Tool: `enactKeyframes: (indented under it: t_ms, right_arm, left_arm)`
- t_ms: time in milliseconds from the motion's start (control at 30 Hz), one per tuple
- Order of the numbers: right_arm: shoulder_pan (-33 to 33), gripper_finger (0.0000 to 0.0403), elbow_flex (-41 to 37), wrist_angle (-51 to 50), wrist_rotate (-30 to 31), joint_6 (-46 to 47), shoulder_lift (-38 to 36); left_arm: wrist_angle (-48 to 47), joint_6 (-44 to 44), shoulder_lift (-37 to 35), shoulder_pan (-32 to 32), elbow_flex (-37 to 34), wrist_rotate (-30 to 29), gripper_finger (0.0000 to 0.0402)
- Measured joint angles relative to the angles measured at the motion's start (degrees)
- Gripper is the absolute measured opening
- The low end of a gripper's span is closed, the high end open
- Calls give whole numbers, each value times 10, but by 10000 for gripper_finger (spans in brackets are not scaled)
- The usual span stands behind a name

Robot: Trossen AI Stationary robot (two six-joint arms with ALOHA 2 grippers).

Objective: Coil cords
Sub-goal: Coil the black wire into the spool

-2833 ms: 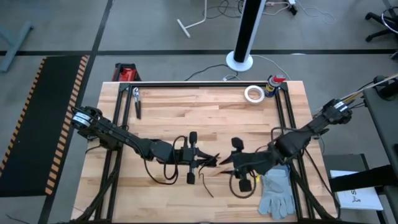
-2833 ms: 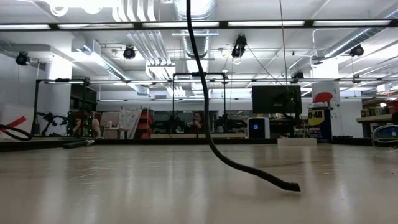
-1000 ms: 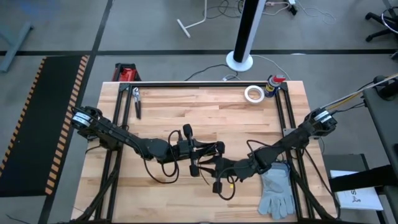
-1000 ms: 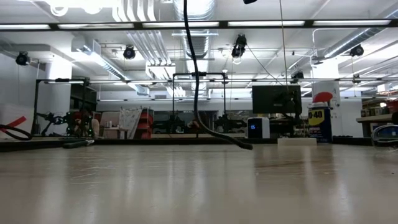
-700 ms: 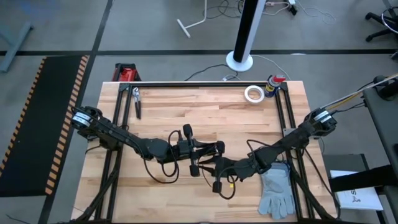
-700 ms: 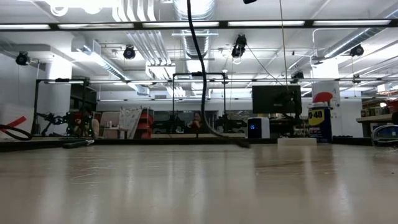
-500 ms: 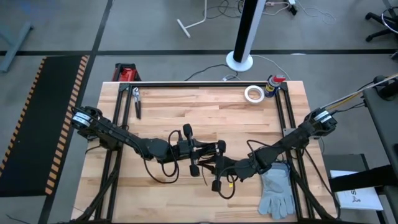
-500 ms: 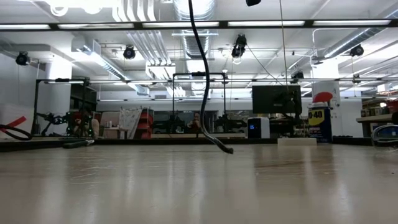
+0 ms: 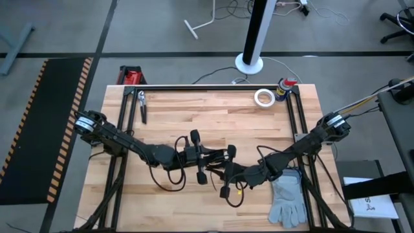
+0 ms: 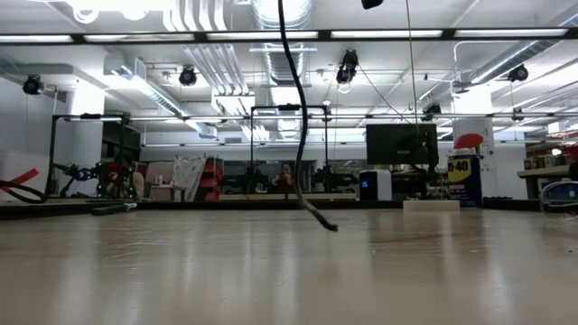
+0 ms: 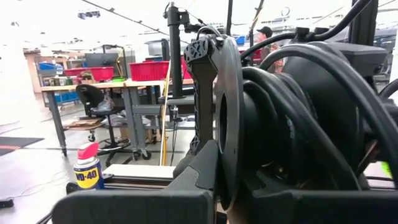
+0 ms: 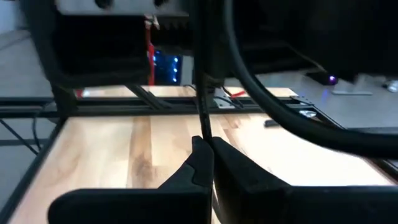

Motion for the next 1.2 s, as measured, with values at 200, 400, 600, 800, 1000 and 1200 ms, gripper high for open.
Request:
enactKeyframes:
  t_ms: [200, 400, 600, 800, 1000, 1200]
  right_arm:
    - [-2, 0, -1, -53, 29, 4, -8]
    - [-9, 0, -3, -81, 44, 5, -8]
    - [-13, 0, -10, -126, 63, 17, -15]
    - [-13, 0, -37, -145, 64, 43, -37]
    - [-13, 0, -51, -212, 65, 93, -48]
    - [-12, 0, -51, -299, 107, 148, -50]
  left_arm:
    - [6, -4, 0, -6, 0, -1, 0]
    - [12, -14, 0, -8, 0, 6, 0]
    - [12, -24, -1, -12, -1, 18, 0]
    - [12, -24, -11, -14, -1, 17, 0]
    - [10, -24, -15, -14, -1, 16, 0]
    - [10, -25, -16, -14, 1, 14, 0]
